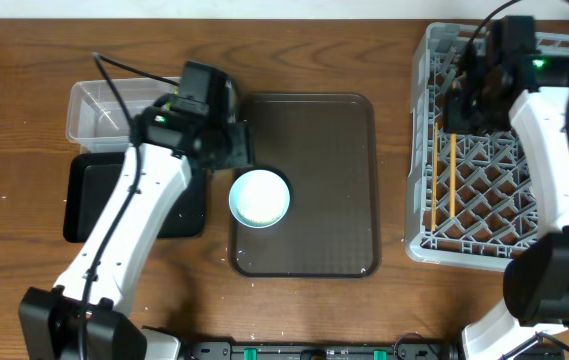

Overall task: Sort waste into correct bins and load items into the dishwasher rack
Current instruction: 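Insert the second chopstick into the rack beside the first, right gripper, then grasp the light-blue rice bowl rim with the left gripper and lift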

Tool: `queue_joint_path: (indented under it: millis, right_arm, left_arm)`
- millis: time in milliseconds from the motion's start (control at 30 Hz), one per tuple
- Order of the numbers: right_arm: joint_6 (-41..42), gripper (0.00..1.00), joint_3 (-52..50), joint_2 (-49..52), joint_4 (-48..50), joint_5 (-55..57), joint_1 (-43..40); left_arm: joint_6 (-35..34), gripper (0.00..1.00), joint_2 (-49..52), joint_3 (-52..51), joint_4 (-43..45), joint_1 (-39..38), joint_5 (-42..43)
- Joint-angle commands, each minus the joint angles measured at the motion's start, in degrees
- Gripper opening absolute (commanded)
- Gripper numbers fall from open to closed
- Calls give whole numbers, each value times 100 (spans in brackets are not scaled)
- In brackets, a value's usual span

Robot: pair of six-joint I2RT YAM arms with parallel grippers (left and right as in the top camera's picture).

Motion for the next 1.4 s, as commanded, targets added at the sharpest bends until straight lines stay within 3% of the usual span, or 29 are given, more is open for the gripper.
queue_joint_path:
  millis: [0, 167, 267, 467, 1233, 1333, 1367]
  right_arm:
    - [-149, 1, -251, 105, 127, -133, 72]
    - [-144, 1, -533, 109, 389, -175, 87]
    - [-101, 17, -590, 109, 494, -168, 83]
    - [-44, 26, -588, 109, 745, -105, 46]
    - [-37, 28, -481, -59, 579, -133, -361]
    - [-37, 27, -481, -59, 573, -136, -358]
    - [-37, 27, -481, -59, 573, -133, -361]
  left_arm:
    - [-238, 64, 96, -164, 57, -221, -37]
    - [-258, 64, 267, -190, 55, -514, -35]
    - [-258, 64, 437, -190, 55, -673, -35]
    - [-258, 64, 752, -190, 50, -942, -33]
    - [-581, 62, 1803, -190, 361, -1790, -35]
    - [-581, 56, 2024, -190, 387, -1915, -35]
    - [-581, 49, 2085, -190, 402, -1932, -35]
